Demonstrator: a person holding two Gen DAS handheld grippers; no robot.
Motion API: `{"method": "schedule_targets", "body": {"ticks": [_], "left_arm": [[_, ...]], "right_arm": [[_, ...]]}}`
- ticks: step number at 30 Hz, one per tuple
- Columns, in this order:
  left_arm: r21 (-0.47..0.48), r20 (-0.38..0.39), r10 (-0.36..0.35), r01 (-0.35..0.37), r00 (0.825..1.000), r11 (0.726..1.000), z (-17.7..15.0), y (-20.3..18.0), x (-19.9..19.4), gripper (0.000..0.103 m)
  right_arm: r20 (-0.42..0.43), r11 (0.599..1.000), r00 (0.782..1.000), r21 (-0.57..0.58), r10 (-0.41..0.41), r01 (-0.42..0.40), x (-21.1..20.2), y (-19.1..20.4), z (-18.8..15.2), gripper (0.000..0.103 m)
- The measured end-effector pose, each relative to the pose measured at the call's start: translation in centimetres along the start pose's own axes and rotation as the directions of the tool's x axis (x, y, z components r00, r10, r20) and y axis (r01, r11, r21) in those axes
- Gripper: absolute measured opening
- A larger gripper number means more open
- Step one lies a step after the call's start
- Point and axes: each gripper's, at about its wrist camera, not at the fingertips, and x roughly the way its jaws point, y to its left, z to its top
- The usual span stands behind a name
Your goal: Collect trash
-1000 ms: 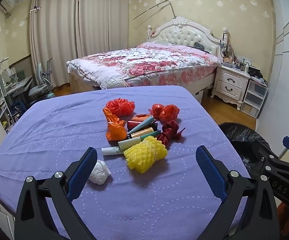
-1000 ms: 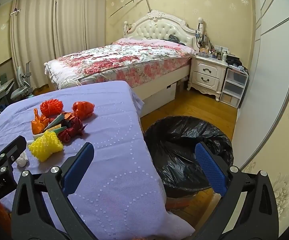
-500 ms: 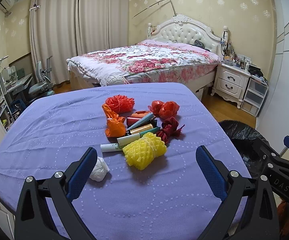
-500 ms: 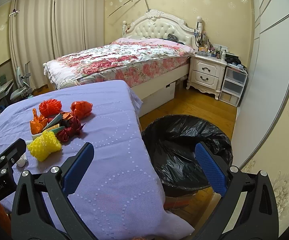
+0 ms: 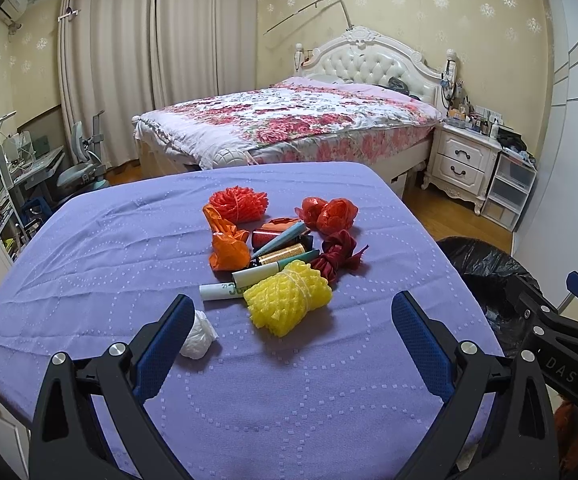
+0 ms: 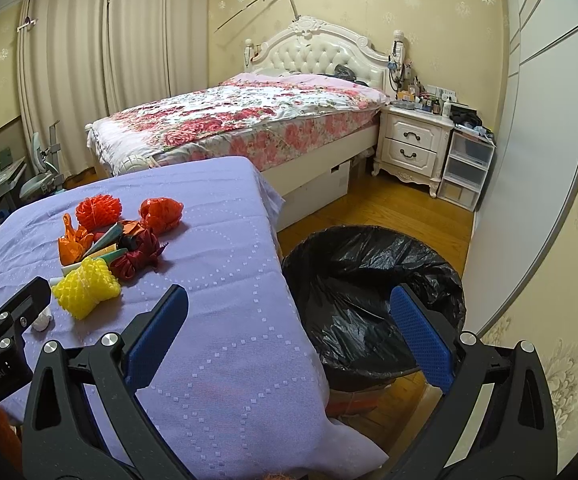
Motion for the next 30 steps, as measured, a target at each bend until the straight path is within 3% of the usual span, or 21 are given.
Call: {"method": "schedule_targets", "body": {"ticks": [30], "left_arm": [[0.001,-0.004,0.004,-0.004,1.0,1.0,-0.3,0.04,0.28,0.096]], "right_arm": [[-0.01,1.0,1.0,0.004,0.0,0.001,0.29,0.01,-0.23,0.099]]}}
